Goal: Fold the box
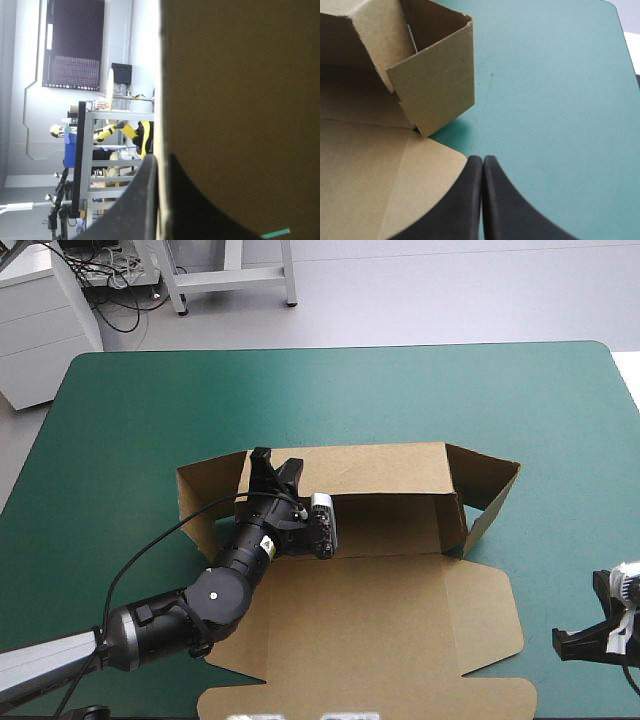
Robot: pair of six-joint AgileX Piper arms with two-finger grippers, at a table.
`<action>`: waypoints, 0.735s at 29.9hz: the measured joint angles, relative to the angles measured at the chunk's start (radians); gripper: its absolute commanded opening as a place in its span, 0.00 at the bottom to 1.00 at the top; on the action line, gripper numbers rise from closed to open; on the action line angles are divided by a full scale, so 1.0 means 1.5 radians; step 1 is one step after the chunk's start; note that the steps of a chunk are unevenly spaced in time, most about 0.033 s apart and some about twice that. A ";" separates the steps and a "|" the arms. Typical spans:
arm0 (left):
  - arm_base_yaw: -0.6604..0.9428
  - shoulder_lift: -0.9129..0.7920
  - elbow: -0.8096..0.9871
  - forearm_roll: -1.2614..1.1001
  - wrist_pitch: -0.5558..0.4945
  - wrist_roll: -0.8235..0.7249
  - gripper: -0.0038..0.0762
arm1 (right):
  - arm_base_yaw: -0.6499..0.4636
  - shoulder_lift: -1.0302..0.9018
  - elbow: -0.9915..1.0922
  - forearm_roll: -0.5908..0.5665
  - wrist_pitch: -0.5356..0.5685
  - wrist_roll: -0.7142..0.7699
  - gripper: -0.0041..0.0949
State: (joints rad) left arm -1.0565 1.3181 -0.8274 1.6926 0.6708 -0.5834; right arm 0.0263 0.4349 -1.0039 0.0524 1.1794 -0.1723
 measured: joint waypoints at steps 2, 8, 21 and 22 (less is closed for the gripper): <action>0.000 -0.008 0.013 0.002 -0.001 -0.003 0.01 | 0.000 0.000 0.000 0.000 0.000 0.004 0.02; 0.000 -0.008 0.025 0.004 -0.026 -0.012 0.01 | 0.000 0.000 0.000 0.002 0.000 0.006 0.02; 0.000 0.012 0.025 0.020 -0.030 -0.017 0.01 | 0.000 0.060 -0.025 0.016 -0.010 0.007 0.51; 0.000 0.012 0.025 0.020 -0.028 -0.018 0.01 | 0.000 0.073 -0.033 0.016 -0.011 0.007 0.61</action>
State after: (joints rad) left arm -1.0565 1.3363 -0.7900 1.7232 0.6285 -0.6098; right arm 0.0263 0.5444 -1.0531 0.0766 1.1627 -0.1615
